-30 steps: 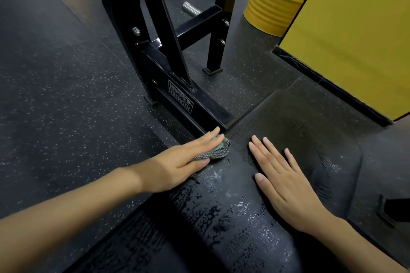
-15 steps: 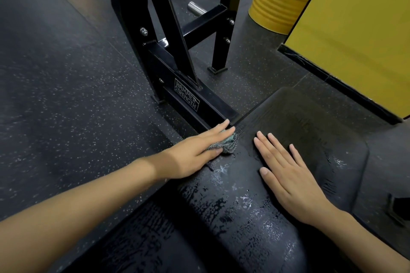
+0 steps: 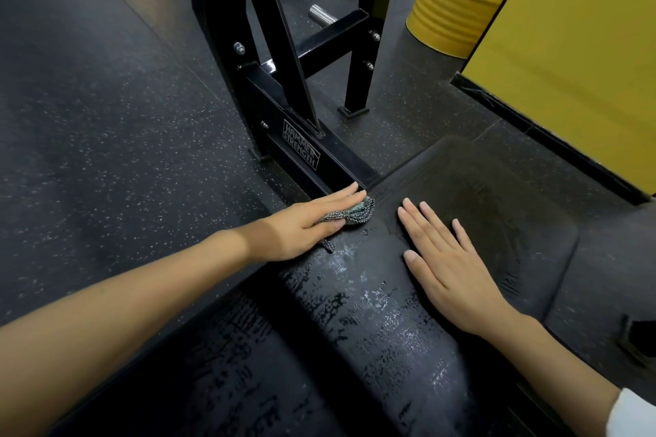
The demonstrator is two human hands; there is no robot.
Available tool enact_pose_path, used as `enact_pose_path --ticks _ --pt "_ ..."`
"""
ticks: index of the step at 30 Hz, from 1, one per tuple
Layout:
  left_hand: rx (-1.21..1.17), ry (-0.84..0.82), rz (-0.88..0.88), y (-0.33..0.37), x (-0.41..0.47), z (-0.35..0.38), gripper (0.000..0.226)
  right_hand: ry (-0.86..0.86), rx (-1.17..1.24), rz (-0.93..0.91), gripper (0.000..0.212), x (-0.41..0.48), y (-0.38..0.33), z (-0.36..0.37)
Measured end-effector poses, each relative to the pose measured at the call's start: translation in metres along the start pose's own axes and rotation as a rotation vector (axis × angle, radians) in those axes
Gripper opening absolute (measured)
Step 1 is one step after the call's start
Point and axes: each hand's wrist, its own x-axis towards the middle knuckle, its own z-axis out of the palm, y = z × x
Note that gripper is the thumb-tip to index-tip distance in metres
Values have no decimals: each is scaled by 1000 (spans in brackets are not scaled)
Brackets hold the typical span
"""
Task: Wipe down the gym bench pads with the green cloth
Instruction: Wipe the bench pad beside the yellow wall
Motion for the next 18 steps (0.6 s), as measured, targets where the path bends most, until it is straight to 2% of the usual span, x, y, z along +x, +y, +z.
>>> enact_pose_path --ticks 6,10,18 --pt "-6 -16 -67 -1 -43 1 55 -16 -4 7 68 0 1 0" --pt "-36 -11 -39 -7 -74 2 52 -30 -8 5 71 0 1 -1" --pt "30 -23 -69 -4 -44 3 56 -38 -16 8 72 -8 -13 0"
